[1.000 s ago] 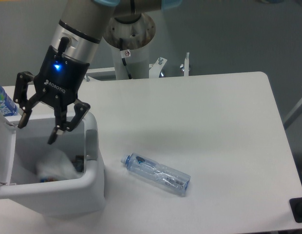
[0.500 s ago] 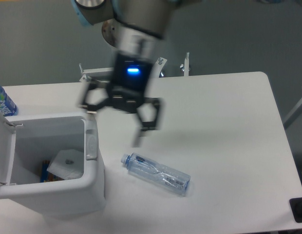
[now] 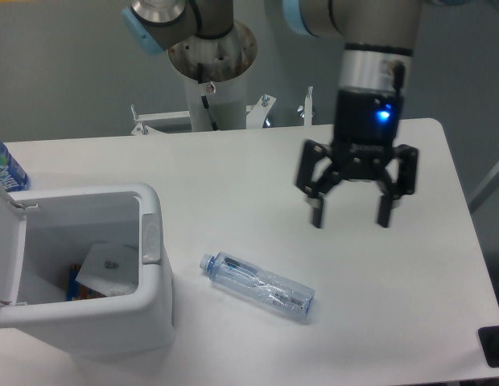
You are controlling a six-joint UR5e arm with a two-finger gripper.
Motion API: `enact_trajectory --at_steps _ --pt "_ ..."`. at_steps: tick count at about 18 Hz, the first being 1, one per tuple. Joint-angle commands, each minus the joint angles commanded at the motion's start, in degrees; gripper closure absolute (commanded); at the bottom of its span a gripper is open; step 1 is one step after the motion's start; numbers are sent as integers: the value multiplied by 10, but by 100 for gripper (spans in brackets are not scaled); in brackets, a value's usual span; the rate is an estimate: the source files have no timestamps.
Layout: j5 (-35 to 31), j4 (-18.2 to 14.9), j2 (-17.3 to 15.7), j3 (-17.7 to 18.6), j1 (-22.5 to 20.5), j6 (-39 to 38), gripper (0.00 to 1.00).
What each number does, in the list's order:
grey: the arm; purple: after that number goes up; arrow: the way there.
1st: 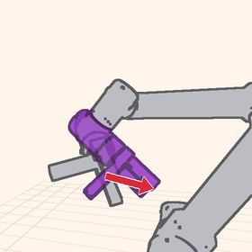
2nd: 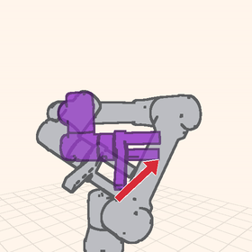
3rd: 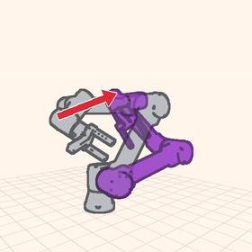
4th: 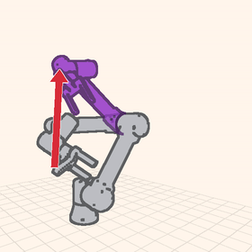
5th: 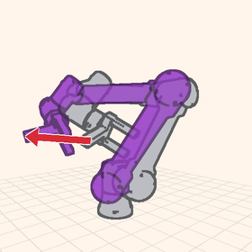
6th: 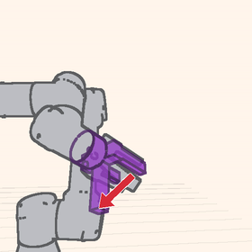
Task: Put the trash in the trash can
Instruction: 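Raise the gripper out of the bin and move toward the bottle, then lower the gripper onto the clear plastic bottle and close on it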
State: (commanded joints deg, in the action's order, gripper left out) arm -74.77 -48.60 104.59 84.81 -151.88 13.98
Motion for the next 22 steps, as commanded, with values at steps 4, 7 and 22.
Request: enact_trajectory --at_steps 4,7,22 --pt "-56 1 11 36 8 -43 0" --pt "-127 2 51 34 39 -90 0" --pt "-107 1 185 14 97 -245 0"
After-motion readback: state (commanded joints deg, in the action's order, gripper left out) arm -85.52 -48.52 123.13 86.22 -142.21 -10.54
